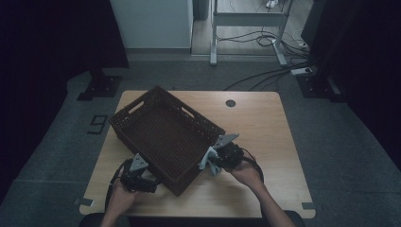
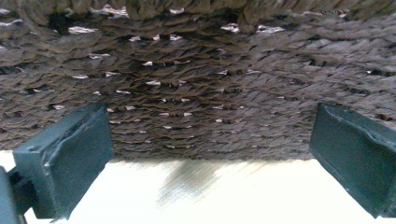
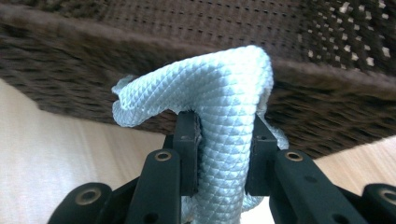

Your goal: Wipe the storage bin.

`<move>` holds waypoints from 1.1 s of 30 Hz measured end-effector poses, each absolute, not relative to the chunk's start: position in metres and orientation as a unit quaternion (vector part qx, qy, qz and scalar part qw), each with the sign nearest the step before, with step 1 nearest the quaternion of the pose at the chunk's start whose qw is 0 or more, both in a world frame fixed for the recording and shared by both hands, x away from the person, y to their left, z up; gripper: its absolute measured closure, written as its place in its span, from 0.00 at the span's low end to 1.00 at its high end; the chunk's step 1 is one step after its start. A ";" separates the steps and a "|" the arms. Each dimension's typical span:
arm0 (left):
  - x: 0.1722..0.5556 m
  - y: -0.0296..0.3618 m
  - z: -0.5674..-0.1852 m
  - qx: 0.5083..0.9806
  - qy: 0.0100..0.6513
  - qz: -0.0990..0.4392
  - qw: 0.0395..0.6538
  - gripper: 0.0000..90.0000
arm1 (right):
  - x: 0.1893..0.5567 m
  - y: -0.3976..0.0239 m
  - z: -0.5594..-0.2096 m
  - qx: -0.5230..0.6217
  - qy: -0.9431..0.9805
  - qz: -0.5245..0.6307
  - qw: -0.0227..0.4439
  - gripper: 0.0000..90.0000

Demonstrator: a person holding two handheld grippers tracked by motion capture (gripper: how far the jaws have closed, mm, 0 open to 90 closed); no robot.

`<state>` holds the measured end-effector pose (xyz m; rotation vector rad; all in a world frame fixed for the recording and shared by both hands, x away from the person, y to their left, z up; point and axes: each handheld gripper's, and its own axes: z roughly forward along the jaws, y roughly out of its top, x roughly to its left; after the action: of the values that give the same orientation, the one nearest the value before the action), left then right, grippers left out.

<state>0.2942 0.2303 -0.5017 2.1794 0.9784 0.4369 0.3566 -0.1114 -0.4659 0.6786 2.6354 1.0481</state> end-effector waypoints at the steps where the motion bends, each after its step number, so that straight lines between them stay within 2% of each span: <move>1: 0.294 0.230 -0.502 0.841 0.378 0.169 0.349 0.00 | 0.355 -0.110 -0.466 0.229 0.898 0.359 0.112 0.78; 33: 0.294 0.229 -0.501 0.841 0.379 0.169 0.346 0.00 | 0.309 -0.070 -0.465 0.161 0.911 0.372 0.076 0.78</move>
<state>0.2940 0.2292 -0.5013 2.1838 0.9842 0.4390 0.3085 -0.0698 -0.4649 0.4838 2.7309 1.1166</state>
